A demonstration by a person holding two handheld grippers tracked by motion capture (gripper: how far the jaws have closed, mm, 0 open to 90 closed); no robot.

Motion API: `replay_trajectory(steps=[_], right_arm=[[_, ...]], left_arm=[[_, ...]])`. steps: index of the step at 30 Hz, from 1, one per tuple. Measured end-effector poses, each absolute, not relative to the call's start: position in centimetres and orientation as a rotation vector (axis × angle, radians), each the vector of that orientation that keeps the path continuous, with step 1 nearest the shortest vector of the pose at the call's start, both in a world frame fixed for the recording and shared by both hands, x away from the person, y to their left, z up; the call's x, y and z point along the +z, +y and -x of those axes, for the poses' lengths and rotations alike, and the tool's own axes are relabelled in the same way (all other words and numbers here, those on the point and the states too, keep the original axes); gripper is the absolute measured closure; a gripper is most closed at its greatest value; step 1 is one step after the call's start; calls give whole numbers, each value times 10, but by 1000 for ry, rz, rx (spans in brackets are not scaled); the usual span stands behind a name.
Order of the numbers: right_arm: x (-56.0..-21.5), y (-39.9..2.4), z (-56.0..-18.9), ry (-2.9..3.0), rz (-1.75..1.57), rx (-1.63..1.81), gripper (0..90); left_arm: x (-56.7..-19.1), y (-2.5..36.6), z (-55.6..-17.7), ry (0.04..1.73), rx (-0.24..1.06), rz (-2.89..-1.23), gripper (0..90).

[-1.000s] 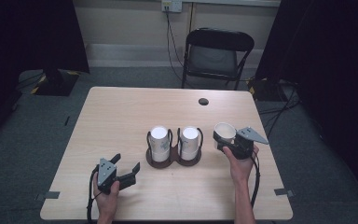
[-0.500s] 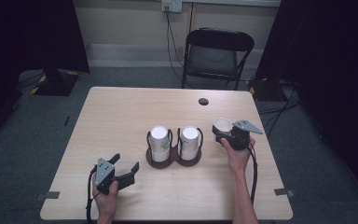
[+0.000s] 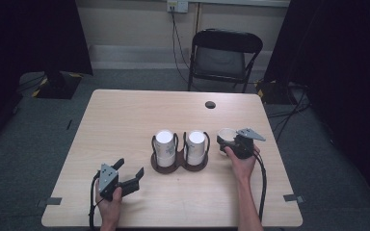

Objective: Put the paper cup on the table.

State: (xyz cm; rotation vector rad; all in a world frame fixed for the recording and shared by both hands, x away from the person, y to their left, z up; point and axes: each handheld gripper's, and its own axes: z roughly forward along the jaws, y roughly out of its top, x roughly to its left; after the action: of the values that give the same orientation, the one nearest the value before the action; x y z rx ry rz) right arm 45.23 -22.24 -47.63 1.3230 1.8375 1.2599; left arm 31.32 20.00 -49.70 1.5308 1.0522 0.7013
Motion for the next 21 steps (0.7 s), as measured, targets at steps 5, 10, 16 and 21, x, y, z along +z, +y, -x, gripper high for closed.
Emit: replay_trajectory(steps=[5, 10, 16, 21], right_arm=[[-485, -224, -448, 1877, -1322, 1221, 254], [-488, -229, -445, 1900, -1326, 1214, 254], [-489, -230, -442, 1912, -1341, 1218, 179], [-491, -232, -439, 1918, -1363, 1224, 168]], left_arm=[[-497, 200, -313, 1054, 705, -1532, 157], [-497, 199, -313, 1054, 707, -1538, 158], [-497, 199, -313, 1056, 704, -1533, 158], [-497, 200, -313, 1054, 701, -1533, 158]])
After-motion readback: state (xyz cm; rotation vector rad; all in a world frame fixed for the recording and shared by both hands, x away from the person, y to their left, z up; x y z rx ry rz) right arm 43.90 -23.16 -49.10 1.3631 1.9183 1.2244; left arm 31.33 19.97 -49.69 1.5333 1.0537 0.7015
